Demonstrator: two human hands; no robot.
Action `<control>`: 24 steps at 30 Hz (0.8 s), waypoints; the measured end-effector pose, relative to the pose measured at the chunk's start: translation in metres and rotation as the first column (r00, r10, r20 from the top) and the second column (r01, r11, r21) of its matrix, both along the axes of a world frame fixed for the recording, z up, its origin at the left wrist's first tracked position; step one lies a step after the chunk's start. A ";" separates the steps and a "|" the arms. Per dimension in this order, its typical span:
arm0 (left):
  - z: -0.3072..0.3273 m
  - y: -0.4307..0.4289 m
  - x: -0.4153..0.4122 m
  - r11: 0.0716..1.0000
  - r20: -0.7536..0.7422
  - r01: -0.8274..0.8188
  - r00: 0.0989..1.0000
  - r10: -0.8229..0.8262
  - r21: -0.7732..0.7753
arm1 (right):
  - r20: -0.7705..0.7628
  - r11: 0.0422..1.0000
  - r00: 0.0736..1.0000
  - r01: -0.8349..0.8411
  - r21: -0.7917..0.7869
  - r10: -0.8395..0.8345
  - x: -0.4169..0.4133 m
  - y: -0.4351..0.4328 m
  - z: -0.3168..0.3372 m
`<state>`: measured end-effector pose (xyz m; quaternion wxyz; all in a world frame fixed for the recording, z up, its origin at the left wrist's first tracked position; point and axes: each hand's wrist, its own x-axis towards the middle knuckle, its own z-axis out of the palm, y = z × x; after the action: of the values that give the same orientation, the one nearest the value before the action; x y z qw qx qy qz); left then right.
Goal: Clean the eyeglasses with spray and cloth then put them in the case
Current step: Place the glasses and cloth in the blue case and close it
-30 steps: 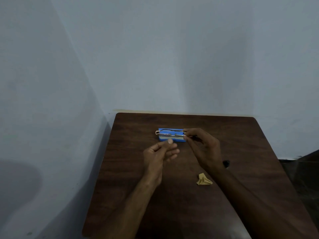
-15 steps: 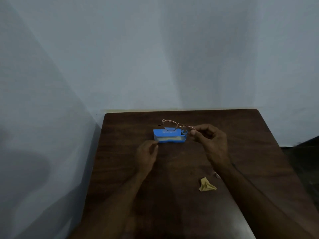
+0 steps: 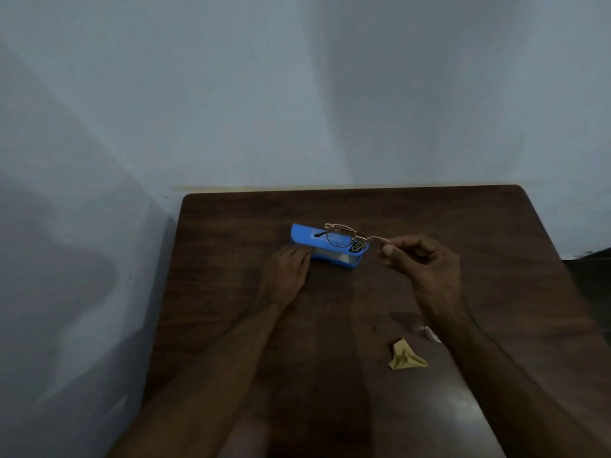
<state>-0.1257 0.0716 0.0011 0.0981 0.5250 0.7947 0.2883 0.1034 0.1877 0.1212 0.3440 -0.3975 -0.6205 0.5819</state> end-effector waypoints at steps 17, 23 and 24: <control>0.014 0.031 -0.028 0.993 0.030 0.040 0.999 -0.037 -0.112 | 0.223 0.992 0.972 -0.054 -0.116 0.079 -0.025 0.036 -0.058; 0.016 0.037 -0.036 0.978 0.043 0.076 0.997 -0.069 -0.192 | 0.466 0.991 0.881 -0.125 0.057 0.084 -0.053 0.046 -0.082; 0.016 0.037 -0.037 0.976 0.035 0.077 0.997 -0.072 -0.202 | 0.489 0.987 0.868 -0.140 0.078 0.084 -0.058 0.046 -0.084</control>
<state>-0.1624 0.1088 0.0173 0.1728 0.5377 0.7983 0.2091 0.0450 0.2342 0.0373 0.1649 -0.4741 -0.7400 0.4477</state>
